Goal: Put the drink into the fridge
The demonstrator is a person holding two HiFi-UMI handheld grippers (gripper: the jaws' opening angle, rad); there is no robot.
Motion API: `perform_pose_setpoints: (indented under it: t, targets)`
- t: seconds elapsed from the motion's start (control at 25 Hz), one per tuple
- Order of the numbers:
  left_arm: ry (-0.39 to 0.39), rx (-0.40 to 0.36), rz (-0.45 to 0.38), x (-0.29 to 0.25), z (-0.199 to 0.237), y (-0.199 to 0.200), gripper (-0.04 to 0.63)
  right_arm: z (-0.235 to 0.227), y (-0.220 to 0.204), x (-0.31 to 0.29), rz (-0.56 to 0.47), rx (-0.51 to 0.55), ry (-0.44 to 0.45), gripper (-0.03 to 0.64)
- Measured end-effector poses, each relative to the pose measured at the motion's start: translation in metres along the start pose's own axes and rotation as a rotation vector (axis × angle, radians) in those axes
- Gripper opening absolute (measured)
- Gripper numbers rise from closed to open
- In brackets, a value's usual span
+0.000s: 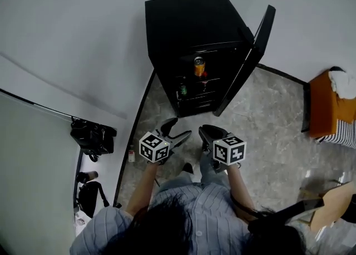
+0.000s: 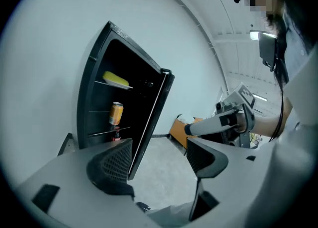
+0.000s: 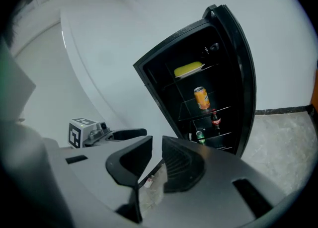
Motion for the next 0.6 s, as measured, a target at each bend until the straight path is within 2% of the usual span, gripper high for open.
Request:
perform_pose_setpoints:
  t: [0.2, 0.4, 0.48, 0.6]
  targets:
    - [0.003, -0.005, -0.034, 0.040, -0.016, 0.010, 0.336, 0.027, -0.001, 0.002, -0.022, 0.035, 0.014, 0.071]
    - [-0.006, -0.019, -0.055, 0.068, -0.034, 0.010, 0.267, 0.050, -0.012, 0.012, -0.042, 0.045, 0.002, 0.071]
    - [-0.027, -0.066, -0.047, 0.076, -0.042, 0.009, 0.248, 0.058, -0.021, 0.015, -0.042, 0.048, -0.006, 0.071]
    - [-0.036, -0.149, -0.055, 0.091, -0.049, 0.008, 0.164, 0.071, -0.036, 0.021, -0.028, 0.057, -0.013, 0.071]
Point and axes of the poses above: the fingertips, and each gripper's own axes: x backward along the fingers, z to its left, y out of its top, the point moved 2 cm from there along x, backward along the fingers, and after that the axes turned 13 degrees about -z, right-handed, at the moved point
